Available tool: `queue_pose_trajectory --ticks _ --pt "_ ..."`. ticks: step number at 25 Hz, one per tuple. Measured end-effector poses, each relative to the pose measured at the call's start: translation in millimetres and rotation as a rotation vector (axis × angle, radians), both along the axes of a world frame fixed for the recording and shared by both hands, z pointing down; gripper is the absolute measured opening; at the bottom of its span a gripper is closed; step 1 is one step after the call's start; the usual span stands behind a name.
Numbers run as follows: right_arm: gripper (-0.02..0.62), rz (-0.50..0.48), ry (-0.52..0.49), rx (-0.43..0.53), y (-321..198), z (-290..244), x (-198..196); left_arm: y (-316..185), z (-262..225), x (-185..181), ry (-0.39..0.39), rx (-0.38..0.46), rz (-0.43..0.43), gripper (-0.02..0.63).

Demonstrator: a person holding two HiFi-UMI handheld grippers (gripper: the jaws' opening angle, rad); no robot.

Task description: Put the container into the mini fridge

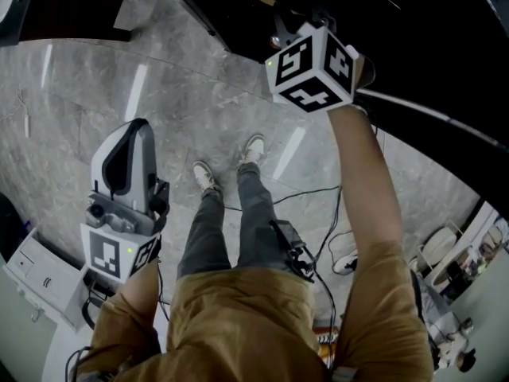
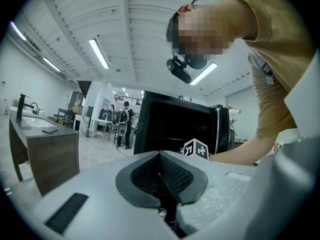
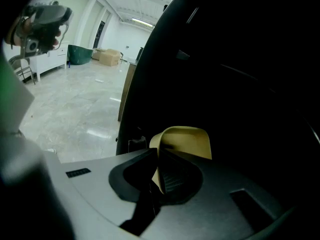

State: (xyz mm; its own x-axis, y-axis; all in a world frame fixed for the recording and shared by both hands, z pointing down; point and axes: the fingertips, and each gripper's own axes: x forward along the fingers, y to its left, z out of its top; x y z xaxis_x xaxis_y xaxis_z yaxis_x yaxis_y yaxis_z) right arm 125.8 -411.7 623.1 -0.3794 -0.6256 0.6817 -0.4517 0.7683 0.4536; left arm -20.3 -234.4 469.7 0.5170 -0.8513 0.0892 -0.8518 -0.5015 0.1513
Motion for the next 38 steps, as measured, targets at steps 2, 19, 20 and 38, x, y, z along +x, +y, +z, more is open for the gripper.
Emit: queue_pose_trajectory --ticks 2,19,20,38 --pt "0.009 0.006 0.003 0.01 -3.9 -0.8 0.5 -0.5 1.5 -0.6 0.001 -0.003 -0.002 0.0" --pt "0.081 0.028 0.01 0.038 -17.1 -4.9 -1.1 12.1 7.4 -6.0 -0.01 -0.033 -0.017 0.0" --pt "0.083 0.03 0.01 0.039 -17.5 -3.8 -0.4 12.6 9.1 -5.6 -0.009 -0.035 -0.017 0.0" --pt "0.094 0.036 -0.013 0.069 6.5 -30.6 1.8 39.1 -9.8 1.0 -0.016 -0.012 -0.011 0.0"
